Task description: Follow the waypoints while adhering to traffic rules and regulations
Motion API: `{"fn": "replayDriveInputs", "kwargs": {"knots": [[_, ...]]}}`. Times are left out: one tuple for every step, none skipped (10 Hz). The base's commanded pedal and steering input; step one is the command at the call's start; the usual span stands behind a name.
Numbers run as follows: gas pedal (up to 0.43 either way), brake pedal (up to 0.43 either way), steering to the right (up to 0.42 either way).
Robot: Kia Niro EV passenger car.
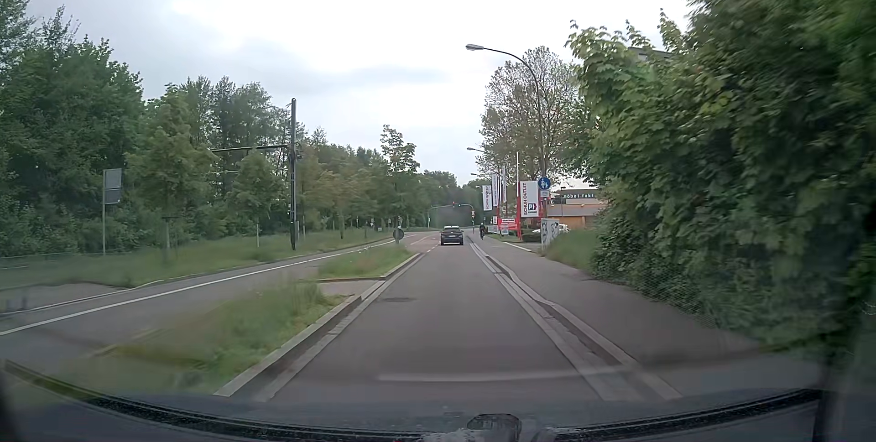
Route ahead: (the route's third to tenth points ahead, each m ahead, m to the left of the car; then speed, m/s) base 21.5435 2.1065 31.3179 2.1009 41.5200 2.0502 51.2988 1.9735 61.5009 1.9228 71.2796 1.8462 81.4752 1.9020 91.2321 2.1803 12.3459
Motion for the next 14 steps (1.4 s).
{"fn": "replayDriveInputs", "kwargs": {"knots": [[0.118, 0.0, -0.002], [0.118, 0.0, -0.002], [0.118, 0.0, -0.002], [0.118, 0.0, -0.002], [0.118, 0.0, -0.002], [0.118, 0.0, -0.002], [0.118, 0.0, -0.002], [0.11, 0.0, -0.002], [0.098, 0.0, -0.002], [0.098, 0.0, -0.002], [0.098, 0.0, -0.002], [0.098, 0.0, -0.002], [0.098, 0.0, -0.002], [0.087, 0.0, -0.001]]}}
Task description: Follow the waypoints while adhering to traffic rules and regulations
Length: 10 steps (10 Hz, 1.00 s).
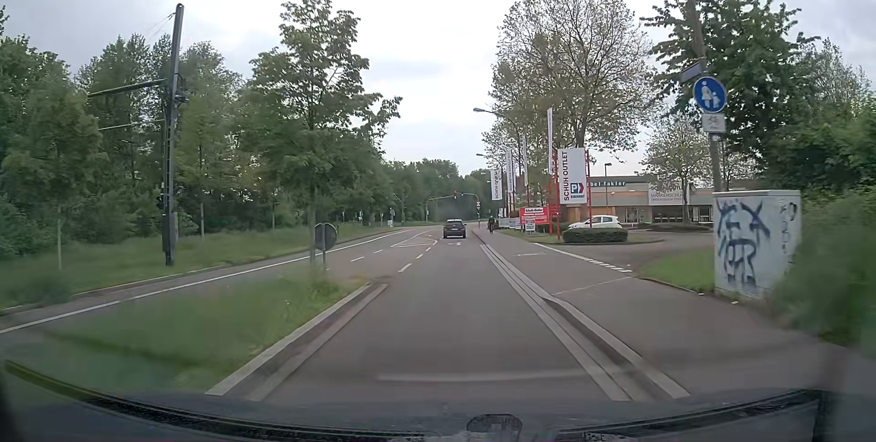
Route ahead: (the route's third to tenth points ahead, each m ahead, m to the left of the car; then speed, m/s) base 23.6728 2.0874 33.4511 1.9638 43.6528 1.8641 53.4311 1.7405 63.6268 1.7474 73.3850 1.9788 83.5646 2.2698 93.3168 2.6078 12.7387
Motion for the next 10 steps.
{"fn": "replayDriveInputs", "kwargs": {"knots": [[0.087, 0.0, -0.001], [0.087, 0.0, -0.001], [0.087, 0.0, -0.001], [0.087, 0.0, -0.001], [0.079, 0.0, -0.001], [0.079, 0.0, -0.001], [0.079, 0.0, -0.001], [0.079, 0.0, -0.001], [0.079, 0.0, -0.001], [0.067, 0.0, 0.0]]}}
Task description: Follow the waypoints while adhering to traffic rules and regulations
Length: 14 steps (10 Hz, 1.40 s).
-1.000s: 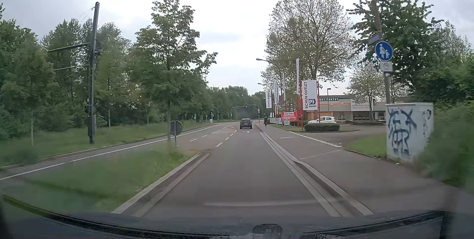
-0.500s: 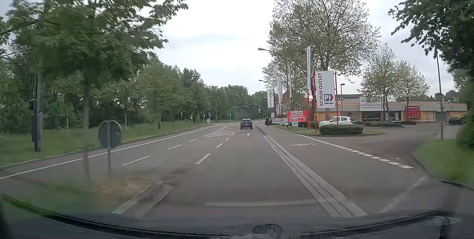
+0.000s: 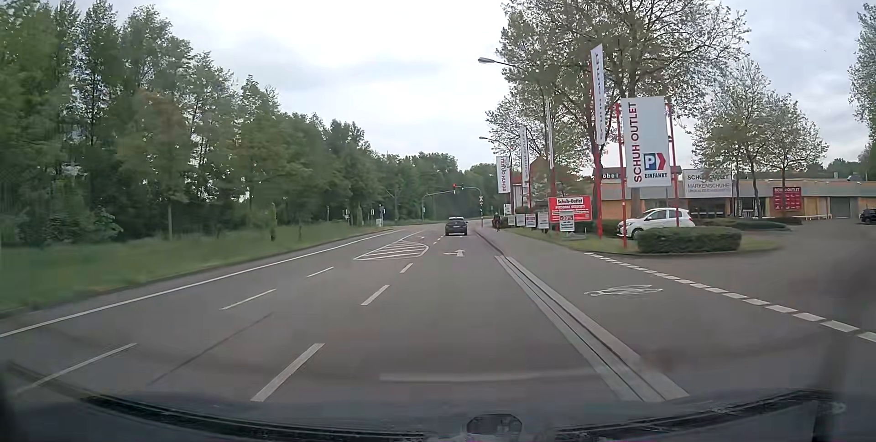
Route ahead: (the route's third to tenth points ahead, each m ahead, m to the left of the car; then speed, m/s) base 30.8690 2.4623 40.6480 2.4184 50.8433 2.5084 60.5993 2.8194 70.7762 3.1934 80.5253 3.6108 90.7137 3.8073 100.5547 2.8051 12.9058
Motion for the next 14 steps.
{"fn": "replayDriveInputs", "kwargs": {"knots": [[0.067, 0.0, 0.0], [0.067, 0.0, 0.0], [0.067, 0.0, 0.0], [0.067, 0.0, 0.0], [0.067, 0.0, 0.0], [0.067, 0.0, 0.0], [0.067, 0.0, 0.0], [0.067, 0.0, -0.001], [0.067, 0.0, 0.0], [0.067, 0.0, 0.0], [0.067, 0.0, 0.0], [0.067, 0.0, 0.0], [0.067, 0.0, 0.0], [0.067, 0.0, -0.001]]}}
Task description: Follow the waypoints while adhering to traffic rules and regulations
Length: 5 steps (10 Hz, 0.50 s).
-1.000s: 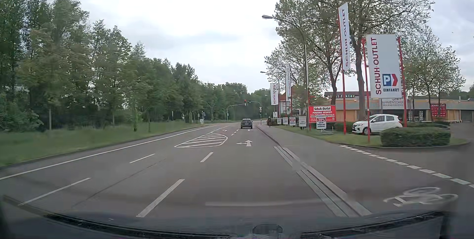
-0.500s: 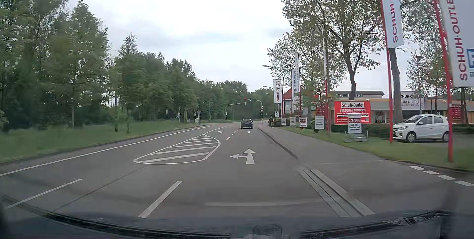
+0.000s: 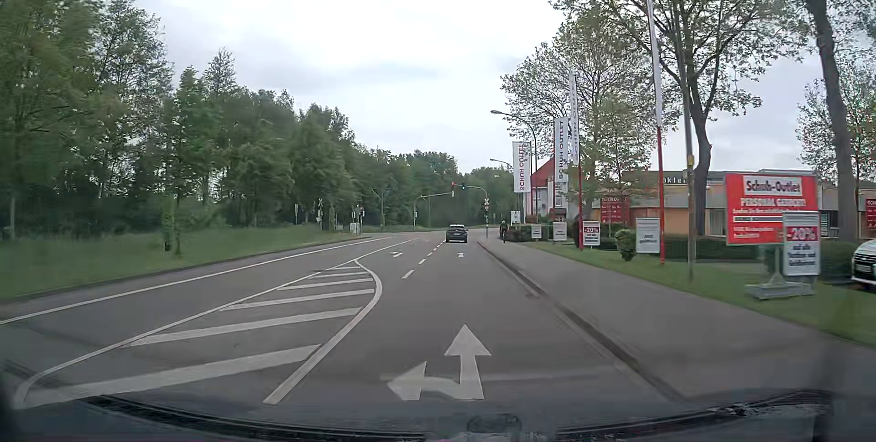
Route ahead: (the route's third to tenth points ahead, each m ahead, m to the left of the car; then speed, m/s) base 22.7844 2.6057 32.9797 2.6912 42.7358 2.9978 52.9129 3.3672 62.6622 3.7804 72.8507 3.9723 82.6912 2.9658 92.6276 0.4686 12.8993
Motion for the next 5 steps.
{"fn": "replayDriveInputs", "kwargs": {"knots": [[0.067, 0.0, 0.0], [0.067, 0.0, 0.0], [0.067, 0.0, 0.0], [0.067, 0.0, -0.001], [0.067, 0.0, 0.0]]}}
